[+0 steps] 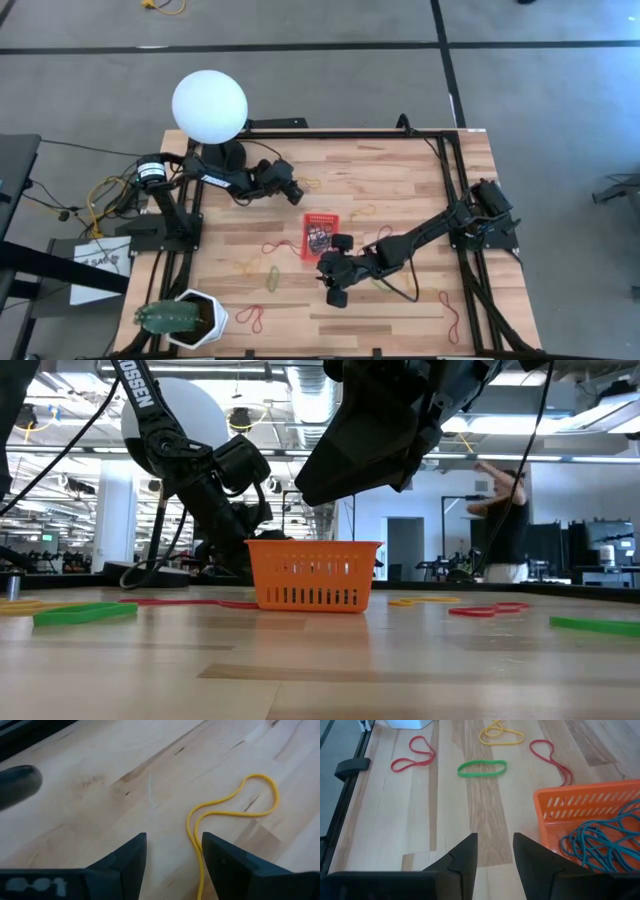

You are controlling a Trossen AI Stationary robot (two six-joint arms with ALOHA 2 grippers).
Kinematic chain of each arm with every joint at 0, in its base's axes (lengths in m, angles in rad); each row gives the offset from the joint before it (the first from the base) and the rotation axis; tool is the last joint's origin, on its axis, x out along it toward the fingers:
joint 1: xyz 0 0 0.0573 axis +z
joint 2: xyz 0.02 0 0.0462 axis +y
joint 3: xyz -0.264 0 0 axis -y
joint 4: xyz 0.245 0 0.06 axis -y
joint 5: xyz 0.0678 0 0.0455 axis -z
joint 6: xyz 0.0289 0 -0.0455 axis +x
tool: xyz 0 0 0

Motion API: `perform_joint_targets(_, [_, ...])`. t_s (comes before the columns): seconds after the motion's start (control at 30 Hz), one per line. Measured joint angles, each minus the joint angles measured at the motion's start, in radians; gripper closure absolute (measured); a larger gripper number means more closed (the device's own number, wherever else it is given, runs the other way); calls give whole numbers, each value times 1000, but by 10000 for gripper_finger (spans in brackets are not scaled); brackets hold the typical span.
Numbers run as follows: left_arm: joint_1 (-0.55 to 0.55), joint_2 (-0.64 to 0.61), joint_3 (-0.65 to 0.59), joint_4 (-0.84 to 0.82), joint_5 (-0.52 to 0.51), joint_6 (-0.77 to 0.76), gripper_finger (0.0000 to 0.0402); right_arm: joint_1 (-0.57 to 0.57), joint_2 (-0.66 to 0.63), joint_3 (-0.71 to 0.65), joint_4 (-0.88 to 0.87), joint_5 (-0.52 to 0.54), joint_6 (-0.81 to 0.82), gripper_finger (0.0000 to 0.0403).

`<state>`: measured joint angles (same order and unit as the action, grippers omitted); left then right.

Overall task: Pick and place items into bin
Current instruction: Put the yellow rubber band into the orange bin

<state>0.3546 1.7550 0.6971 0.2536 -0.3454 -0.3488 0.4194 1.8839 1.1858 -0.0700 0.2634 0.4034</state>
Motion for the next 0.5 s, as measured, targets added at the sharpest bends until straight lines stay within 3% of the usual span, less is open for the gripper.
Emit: perform_joint_targets(0.5, [-6,0,0,8,2,-11,219,0,0,0,1,0,0,284])
